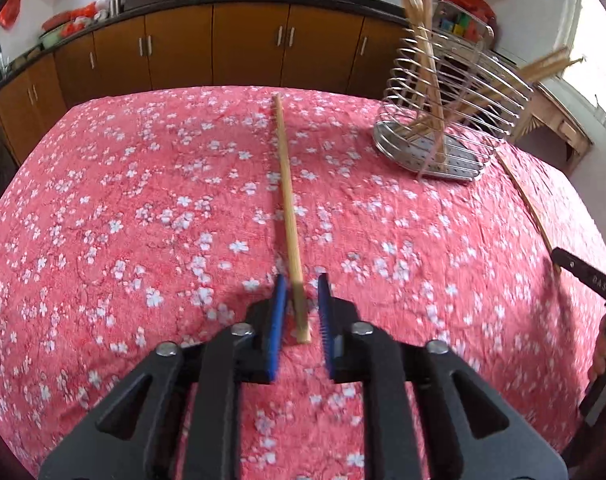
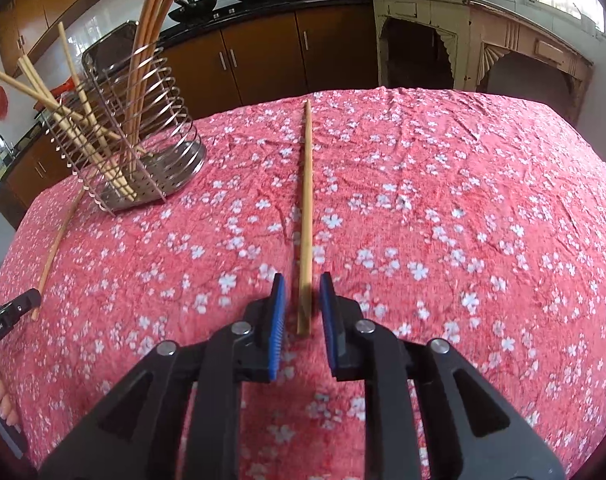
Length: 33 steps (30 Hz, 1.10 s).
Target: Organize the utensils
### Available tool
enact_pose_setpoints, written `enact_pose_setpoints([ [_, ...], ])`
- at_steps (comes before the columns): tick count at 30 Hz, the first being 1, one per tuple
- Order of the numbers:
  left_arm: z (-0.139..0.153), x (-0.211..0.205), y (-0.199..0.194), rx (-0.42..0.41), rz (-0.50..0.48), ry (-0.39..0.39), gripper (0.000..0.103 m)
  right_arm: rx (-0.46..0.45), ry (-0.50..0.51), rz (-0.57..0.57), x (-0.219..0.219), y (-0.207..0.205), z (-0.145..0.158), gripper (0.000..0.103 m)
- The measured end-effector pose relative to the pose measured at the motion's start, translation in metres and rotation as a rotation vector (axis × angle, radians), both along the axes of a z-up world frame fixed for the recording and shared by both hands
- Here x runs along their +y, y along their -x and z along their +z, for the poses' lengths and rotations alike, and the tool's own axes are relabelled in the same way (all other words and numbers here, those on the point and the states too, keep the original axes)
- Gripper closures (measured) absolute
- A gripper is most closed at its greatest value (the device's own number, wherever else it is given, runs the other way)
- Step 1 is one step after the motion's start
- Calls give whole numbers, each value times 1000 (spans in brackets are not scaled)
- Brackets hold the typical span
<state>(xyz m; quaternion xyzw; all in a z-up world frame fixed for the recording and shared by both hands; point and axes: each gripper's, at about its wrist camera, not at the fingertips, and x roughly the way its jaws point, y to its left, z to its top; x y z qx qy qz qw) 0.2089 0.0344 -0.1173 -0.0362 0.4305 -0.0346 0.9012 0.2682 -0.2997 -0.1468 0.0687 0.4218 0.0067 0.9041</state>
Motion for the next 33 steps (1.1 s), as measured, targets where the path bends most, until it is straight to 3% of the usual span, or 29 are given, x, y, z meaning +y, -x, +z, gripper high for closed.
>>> enact_pose_setpoints([
  [1, 0, -2, 0, -1, -1, -18, 68, -4, 16, 3, 1, 2, -1, 84],
  [3, 1, -3, 0, -4, 1, -29, 61, -5, 32, 6, 3, 3, -1, 84],
  [9, -1, -4, -5, 5, 2, -27, 59, -5, 15, 5, 2, 3, -2, 84],
  [19, -4, -17, -8, 14, -12, -102, 55, -4, 21, 5, 2, 4, -2, 84],
  [33, -4, -18, -8, 14, -11, -105, 55, -3, 33, 7, 3, 3, -3, 84],
])
